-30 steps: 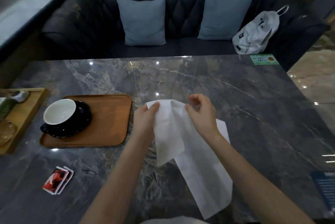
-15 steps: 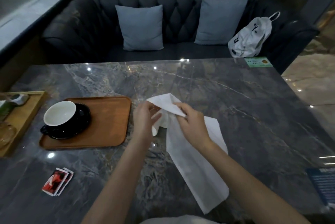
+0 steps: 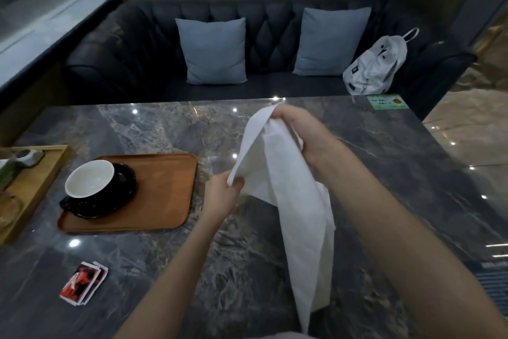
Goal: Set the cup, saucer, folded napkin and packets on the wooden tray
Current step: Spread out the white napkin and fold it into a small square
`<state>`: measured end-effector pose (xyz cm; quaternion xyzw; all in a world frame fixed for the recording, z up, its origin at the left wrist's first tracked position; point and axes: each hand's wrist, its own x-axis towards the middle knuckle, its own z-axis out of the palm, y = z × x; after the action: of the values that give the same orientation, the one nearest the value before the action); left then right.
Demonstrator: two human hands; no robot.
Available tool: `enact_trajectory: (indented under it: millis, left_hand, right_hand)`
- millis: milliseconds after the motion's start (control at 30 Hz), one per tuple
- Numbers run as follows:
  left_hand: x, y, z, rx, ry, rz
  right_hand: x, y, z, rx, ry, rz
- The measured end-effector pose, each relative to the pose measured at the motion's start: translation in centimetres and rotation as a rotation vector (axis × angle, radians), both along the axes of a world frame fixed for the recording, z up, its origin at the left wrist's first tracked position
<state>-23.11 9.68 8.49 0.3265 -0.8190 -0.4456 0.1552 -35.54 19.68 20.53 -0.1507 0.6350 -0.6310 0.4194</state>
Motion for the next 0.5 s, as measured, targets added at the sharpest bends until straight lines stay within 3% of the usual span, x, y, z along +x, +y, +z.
enact_trajectory:
  millis: [133,300,400,500]
  left_hand:
    - [0.3,-0.4,0.6,0.242,-0.037,-0.053]
    - [1.5,-0.6,5.1,0.422,-0.163,-0.406]
    - [2.4,-1.6,7.6,0.536,-0.198,-0.592]
    - [2.0,-3.8,8.8,0.589,-0.225,-0.606]
  right_hand:
    - [-2.7,-0.3,1.0,-0.045,-0.002,-0.151]
    - [-5.2,0.4,-0.3,0.063,0.093,-0.333]
    - [-6.3,1.0,-1.9,0.092,0.073,-0.329]
    - [-7.3,1.4,-3.9,0.203,0.071,-0.266]
